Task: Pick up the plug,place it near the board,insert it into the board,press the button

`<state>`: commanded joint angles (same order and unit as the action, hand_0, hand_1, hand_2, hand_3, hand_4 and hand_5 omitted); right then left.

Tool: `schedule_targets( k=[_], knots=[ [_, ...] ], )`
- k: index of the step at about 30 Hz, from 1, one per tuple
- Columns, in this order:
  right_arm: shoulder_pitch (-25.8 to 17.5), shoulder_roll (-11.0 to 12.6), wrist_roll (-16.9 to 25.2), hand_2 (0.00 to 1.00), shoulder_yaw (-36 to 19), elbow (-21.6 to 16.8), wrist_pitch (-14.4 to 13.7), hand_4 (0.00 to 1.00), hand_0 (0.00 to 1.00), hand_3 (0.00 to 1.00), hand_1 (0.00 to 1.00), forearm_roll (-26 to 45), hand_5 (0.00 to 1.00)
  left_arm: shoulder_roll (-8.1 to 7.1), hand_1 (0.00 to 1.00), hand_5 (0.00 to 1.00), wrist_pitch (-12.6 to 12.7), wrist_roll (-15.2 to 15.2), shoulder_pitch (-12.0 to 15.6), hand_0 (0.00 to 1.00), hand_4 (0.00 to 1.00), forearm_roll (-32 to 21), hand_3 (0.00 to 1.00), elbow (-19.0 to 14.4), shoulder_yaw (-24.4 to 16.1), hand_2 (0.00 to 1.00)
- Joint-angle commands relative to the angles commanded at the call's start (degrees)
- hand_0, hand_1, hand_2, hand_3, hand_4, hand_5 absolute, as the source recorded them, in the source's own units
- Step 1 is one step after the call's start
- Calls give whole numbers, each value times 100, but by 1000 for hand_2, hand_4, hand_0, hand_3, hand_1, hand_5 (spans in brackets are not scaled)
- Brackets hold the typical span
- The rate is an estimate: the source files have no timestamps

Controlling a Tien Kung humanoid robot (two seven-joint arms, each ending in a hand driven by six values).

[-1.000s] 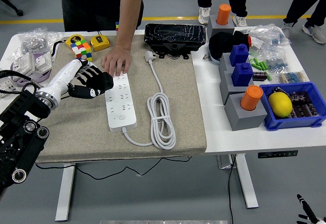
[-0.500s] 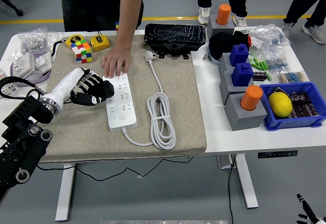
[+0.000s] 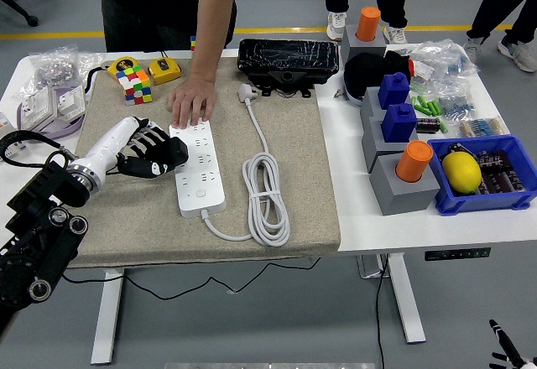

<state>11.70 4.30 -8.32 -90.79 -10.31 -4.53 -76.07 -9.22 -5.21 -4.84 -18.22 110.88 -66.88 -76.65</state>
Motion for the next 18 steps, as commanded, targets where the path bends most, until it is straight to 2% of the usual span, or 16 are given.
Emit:
schedule_targets(
  k=[18],
  knots=[
    [3,4,-1,803,-8,0,-1,998,995,843,868,-2,998,23,537,2,52,64,-70,416,584,1,443,206,10,404]
  ],
)
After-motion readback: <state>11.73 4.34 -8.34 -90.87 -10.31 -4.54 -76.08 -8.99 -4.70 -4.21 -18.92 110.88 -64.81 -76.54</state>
